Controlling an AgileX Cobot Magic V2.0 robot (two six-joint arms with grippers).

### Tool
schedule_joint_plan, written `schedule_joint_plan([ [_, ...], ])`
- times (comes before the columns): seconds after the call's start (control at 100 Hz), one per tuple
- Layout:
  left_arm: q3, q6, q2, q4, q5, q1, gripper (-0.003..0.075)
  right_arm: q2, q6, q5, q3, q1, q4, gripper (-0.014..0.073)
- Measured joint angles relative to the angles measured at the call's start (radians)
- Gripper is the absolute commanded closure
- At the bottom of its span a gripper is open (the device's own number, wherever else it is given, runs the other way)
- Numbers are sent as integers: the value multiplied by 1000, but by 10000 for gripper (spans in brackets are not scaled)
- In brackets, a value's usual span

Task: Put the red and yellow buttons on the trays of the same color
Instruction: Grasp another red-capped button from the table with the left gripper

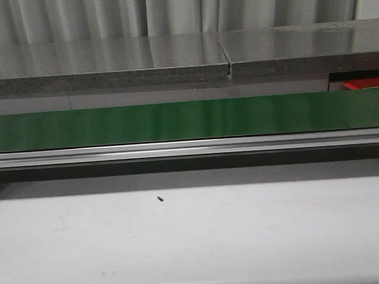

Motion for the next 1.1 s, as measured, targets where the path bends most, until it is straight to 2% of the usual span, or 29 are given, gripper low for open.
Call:
schedule_joint_plan([
  [0.13, -11, 0, 127, -17, 0, 48, 114, 0, 0, 0, 0, 0, 0, 662],
  [0.25, -11, -1, 232, -28, -12, 64, 143, 0, 0, 0, 0, 0, 0, 662],
  [0.42, -13, -2, 355, -71, -39, 82, 143, 0, 0, 0, 0, 0, 0, 662],
  [0.76, -81, -3, 476, -92, -77, 88, 144, 0, 0, 0, 0, 0, 0, 662],
  [1.1, -207, -3, 594, -96, -34, 88, 144, 2, 0, 0, 0, 0, 0, 662],
])
